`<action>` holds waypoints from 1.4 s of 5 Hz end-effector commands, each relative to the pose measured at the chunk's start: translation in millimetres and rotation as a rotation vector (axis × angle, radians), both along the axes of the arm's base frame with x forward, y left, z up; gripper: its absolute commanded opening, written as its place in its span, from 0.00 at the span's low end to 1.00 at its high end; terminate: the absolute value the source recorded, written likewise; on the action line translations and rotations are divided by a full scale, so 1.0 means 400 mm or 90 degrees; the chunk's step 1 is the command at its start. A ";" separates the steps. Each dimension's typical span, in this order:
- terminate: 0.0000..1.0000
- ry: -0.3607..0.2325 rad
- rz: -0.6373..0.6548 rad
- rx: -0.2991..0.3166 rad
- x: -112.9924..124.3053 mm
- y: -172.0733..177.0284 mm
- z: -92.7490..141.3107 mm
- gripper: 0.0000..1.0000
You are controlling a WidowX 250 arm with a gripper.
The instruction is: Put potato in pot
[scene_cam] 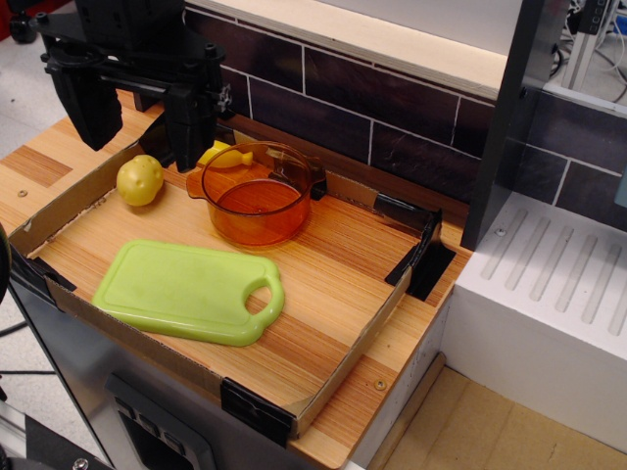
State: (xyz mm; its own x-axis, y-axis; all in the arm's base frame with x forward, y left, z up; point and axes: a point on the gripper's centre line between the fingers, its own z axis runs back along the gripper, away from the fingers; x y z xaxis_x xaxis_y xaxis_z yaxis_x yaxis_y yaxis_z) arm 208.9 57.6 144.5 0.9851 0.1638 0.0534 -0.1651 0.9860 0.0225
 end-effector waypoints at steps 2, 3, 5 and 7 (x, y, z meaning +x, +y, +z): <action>0.00 -0.015 0.022 -0.006 0.034 0.061 -0.008 1.00; 0.00 -0.033 0.055 -0.013 0.073 0.135 -0.030 1.00; 0.00 -0.044 0.083 -0.029 0.125 0.244 -0.050 1.00; 0.00 -0.051 0.160 -0.058 0.157 0.276 -0.124 1.00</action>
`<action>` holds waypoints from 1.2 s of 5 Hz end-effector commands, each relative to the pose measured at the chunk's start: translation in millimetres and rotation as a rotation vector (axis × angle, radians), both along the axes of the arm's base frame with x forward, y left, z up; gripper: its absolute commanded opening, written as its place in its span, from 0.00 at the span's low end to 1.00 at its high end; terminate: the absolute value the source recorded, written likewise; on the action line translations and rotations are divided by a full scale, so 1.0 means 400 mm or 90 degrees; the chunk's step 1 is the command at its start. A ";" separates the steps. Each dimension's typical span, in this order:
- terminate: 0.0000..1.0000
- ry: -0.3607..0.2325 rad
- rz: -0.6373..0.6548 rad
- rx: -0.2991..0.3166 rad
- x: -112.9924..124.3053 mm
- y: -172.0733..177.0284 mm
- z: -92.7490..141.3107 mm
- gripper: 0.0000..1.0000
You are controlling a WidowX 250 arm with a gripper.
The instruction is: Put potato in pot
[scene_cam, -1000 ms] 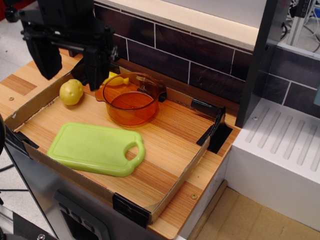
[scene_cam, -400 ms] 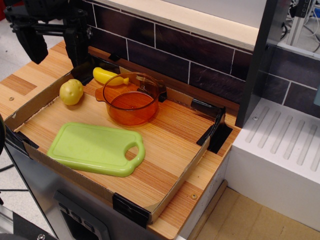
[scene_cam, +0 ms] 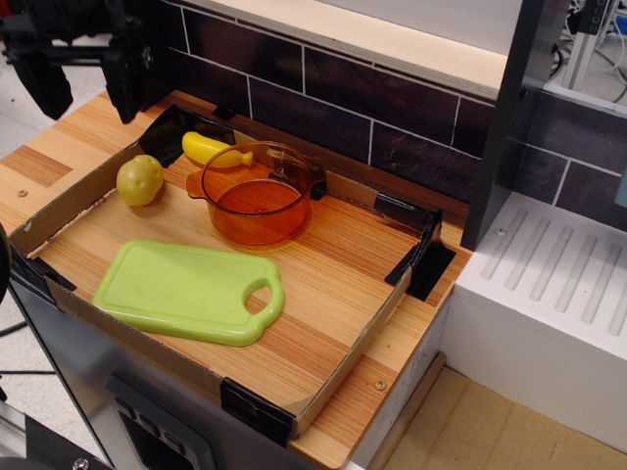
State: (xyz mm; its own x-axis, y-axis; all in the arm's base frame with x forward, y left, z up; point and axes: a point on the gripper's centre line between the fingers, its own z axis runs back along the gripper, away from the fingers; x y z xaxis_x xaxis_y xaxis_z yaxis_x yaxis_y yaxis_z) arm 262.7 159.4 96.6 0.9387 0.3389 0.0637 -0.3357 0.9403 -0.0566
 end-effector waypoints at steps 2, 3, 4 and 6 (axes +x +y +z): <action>0.00 -0.054 0.093 -0.003 0.055 0.017 -0.080 1.00; 0.00 -0.056 0.106 -0.003 0.058 0.025 -0.094 1.00; 0.00 -0.054 0.116 0.007 0.064 0.025 -0.120 1.00; 0.00 -0.042 0.133 0.019 0.079 0.016 -0.163 1.00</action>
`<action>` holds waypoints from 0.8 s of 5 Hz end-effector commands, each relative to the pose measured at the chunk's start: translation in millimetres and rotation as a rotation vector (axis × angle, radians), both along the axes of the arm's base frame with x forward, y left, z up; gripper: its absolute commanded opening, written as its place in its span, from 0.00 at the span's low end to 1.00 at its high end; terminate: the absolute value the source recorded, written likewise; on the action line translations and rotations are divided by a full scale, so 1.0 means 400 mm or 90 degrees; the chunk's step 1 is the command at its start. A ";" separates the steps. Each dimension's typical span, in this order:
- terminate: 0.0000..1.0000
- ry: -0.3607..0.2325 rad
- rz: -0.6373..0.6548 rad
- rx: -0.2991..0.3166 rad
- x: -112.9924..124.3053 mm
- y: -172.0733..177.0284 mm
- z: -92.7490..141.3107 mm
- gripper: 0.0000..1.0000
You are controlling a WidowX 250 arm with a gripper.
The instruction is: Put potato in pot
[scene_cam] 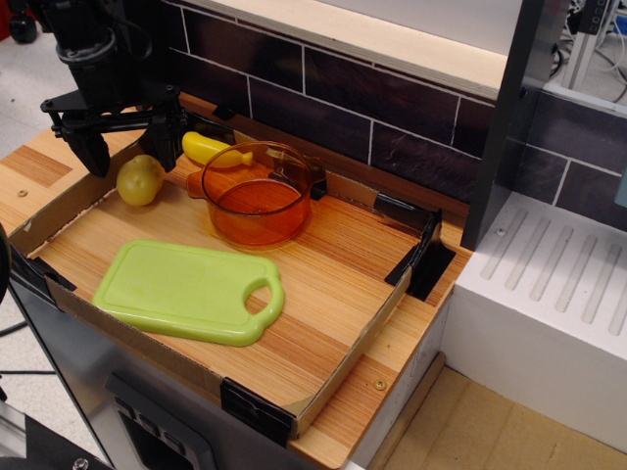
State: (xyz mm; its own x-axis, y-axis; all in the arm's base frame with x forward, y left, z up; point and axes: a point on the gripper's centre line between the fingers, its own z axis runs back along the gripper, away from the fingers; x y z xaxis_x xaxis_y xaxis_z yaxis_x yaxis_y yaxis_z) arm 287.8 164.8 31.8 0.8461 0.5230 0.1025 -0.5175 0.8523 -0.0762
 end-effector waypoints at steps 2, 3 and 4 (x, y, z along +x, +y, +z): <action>0.00 0.018 0.020 0.052 0.027 -0.009 -0.048 1.00; 0.00 -0.012 0.028 0.055 0.025 -0.013 -0.049 0.00; 0.00 -0.007 0.039 0.056 0.028 -0.004 -0.047 0.00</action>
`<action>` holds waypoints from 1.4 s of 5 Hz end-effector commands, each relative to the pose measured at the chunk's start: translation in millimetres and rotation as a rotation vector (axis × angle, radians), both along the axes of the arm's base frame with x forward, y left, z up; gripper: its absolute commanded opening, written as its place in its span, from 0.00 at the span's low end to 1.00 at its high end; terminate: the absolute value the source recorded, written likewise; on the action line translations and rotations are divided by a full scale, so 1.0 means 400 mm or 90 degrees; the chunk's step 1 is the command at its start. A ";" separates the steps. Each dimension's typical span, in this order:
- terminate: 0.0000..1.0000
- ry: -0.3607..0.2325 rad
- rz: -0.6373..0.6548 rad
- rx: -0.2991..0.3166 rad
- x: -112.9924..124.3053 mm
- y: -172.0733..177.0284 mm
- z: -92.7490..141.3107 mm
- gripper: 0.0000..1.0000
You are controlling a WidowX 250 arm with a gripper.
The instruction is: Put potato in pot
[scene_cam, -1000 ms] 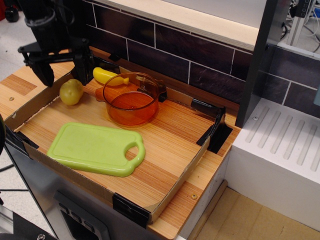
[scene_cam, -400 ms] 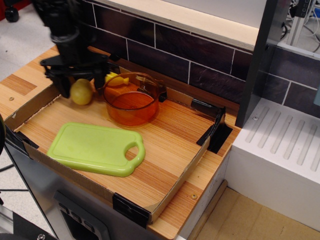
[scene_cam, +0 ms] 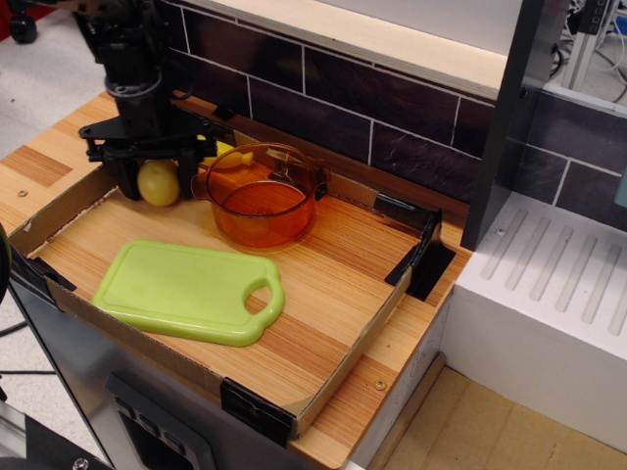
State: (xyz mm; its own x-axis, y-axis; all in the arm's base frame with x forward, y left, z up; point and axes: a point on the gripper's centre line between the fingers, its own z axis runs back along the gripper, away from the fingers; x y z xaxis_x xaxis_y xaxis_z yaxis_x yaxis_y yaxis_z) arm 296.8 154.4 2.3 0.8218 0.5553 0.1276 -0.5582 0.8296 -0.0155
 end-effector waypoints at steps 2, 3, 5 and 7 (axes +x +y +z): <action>0.00 -0.040 0.083 0.033 0.003 0.046 0.140 0.00; 0.00 -0.047 0.104 0.015 0.009 0.018 0.239 0.00; 0.00 -0.013 0.062 -0.023 0.039 -0.125 0.280 0.00; 0.00 0.000 0.020 -0.008 0.047 -0.207 0.220 1.00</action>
